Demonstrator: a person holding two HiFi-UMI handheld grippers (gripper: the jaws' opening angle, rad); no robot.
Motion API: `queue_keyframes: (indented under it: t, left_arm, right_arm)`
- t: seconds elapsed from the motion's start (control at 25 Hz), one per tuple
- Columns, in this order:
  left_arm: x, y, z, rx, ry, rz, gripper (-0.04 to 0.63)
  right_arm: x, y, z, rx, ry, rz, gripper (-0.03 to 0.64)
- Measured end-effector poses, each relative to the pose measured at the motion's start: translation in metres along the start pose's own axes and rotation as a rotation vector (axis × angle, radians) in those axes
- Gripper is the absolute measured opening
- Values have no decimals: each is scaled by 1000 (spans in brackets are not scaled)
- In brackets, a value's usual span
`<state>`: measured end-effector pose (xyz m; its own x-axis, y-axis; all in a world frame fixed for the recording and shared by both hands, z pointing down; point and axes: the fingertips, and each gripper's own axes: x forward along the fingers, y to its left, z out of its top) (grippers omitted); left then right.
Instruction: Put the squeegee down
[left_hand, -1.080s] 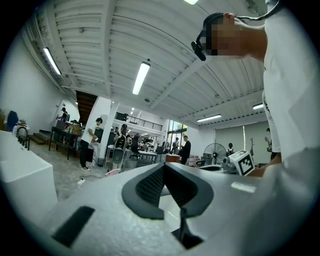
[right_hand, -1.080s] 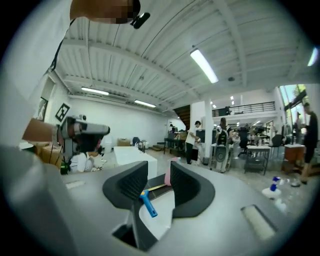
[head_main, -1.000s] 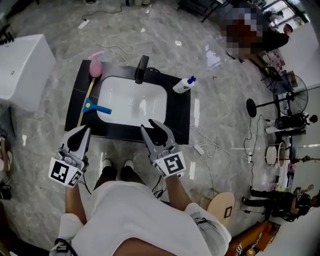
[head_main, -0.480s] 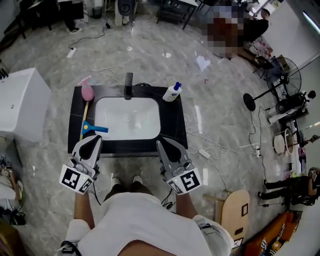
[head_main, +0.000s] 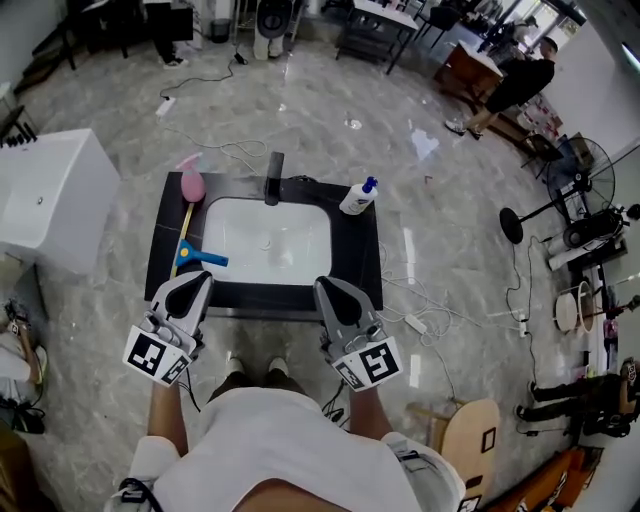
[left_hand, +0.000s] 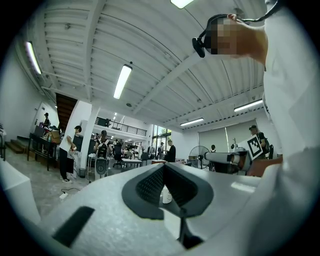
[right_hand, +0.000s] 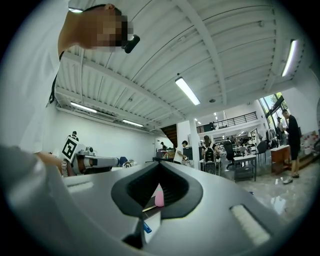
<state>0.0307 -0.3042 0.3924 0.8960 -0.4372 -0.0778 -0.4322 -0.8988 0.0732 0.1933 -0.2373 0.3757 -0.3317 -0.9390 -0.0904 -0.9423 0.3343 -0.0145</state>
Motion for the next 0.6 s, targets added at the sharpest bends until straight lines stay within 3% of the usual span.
queue_keyframes:
  t: [0.6]
  left_arm:
    - [-3,-7,-8,-14,8,1,0]
  right_arm:
    - [-5,1,-13,-5,38,0,8]
